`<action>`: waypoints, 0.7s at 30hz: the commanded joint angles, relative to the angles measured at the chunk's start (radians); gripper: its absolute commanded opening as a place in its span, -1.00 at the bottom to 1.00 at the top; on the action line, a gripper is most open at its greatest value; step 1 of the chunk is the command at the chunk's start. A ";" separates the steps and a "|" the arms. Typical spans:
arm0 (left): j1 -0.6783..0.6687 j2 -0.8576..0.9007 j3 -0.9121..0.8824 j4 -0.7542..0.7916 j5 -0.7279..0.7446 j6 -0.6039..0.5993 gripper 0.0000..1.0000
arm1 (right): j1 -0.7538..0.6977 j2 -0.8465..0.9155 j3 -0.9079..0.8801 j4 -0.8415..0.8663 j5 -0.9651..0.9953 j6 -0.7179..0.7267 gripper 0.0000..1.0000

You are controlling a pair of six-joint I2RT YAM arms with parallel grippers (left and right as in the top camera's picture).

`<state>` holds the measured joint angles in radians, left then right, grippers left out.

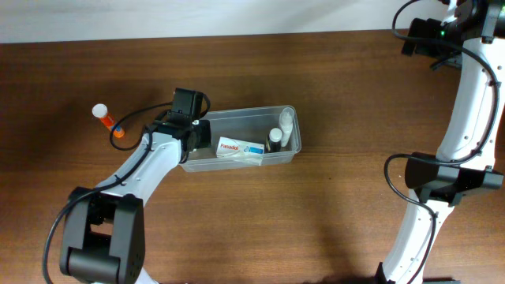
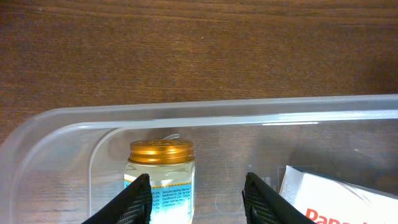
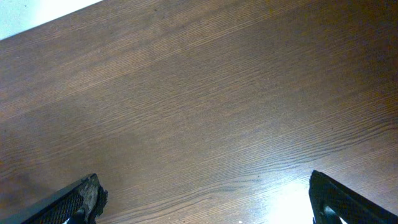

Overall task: Pack container
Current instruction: 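Lower the jar into the container's left end and release, then move the left gripper to the orange tube and grasp it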

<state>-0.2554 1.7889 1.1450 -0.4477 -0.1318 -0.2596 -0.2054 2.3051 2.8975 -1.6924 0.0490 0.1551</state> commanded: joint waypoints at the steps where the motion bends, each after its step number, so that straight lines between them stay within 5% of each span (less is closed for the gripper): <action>1: 0.001 0.010 0.034 -0.014 -0.005 -0.010 -0.03 | -0.004 -0.010 -0.002 -0.006 0.008 0.008 0.97; 21: 0.071 -0.156 0.397 -0.386 -0.131 -0.008 0.52 | -0.004 -0.010 -0.002 -0.006 0.008 0.007 0.97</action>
<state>-0.2340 1.6752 1.5169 -0.8230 -0.1936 -0.2626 -0.2054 2.3051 2.8975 -1.6924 0.0490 0.1547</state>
